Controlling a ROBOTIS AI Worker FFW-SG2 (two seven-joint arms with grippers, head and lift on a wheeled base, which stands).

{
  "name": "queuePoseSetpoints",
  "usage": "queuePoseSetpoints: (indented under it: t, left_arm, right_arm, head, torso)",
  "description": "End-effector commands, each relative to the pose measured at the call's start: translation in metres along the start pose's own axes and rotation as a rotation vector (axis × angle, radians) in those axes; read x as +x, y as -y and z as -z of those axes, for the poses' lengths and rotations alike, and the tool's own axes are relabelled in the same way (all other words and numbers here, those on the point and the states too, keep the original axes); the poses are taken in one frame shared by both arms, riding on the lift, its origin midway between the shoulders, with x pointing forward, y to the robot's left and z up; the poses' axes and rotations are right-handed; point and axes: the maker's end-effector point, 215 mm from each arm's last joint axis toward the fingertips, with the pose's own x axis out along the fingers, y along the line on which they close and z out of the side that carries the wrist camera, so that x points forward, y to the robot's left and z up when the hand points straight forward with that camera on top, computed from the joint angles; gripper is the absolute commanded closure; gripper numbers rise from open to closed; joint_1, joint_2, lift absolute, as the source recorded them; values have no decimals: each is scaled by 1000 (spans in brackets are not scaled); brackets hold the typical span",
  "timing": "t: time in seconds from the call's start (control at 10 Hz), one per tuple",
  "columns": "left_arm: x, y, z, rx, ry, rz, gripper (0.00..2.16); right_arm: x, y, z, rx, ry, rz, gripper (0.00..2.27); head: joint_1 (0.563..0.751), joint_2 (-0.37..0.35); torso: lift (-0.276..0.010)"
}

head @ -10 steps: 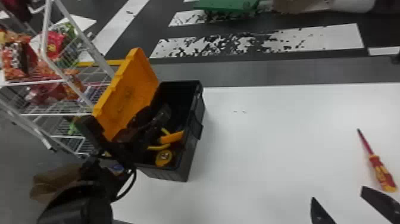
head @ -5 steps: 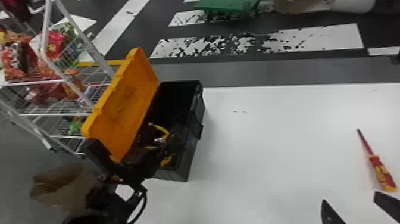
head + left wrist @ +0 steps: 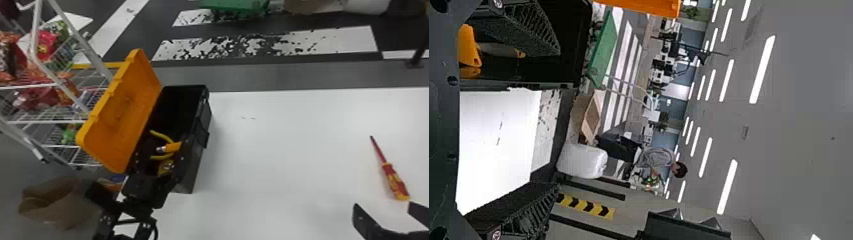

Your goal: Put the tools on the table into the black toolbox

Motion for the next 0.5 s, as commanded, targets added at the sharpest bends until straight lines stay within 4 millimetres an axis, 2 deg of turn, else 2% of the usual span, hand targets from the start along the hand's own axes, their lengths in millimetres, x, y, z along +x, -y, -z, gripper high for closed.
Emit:
queuePoseSetpoints:
  t: [0.0, 0.2, 0.4]
  left_arm:
    - [-9, 8, -1, 35, 28, -5, 60]
    - [-18, 19, -11, 81, 75, 4, 60]
    - [-25, 34, -17, 121, 127, 18, 63]
  right_arm:
    - [1, 12, -8, 21, -10, 20, 49]
    - [-3, 31, -14, 40, -19, 53, 49]
    - [-5, 57, -20, 48, -24, 100, 49]
  head:
    - [695, 265]
    - [695, 241]
    - [695, 186]
  torso:
    - [-75]
    - [-75]
    - [-75]
